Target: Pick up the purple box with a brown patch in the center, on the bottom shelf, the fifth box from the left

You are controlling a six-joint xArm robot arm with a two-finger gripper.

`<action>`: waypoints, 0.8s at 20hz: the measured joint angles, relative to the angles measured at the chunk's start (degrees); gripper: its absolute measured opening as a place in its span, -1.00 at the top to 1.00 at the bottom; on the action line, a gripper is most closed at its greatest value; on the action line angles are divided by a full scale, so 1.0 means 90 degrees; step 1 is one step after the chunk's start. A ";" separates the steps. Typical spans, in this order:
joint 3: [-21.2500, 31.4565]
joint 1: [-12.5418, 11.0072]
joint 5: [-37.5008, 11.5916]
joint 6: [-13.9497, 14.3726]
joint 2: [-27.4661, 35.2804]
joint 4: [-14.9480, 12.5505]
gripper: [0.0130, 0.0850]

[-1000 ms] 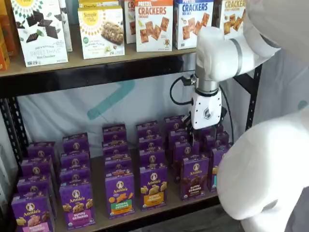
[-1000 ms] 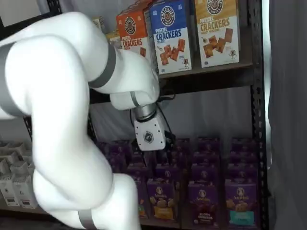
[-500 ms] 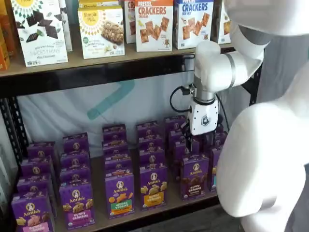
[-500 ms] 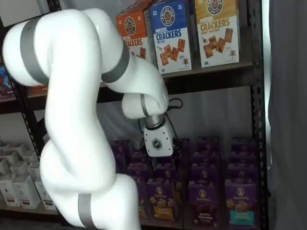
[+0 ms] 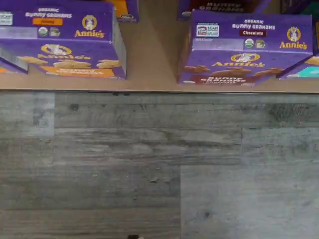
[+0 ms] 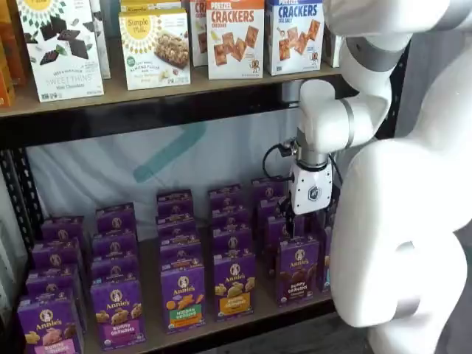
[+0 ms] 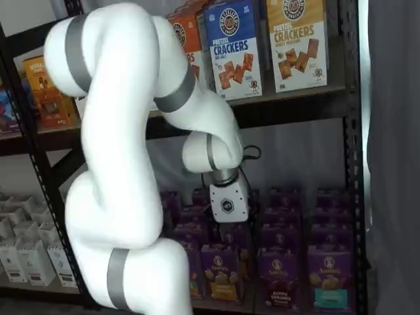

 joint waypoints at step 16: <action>-0.1269 -0.0322 -0.1066 -0.0572 0.2253 0.0285 -1.00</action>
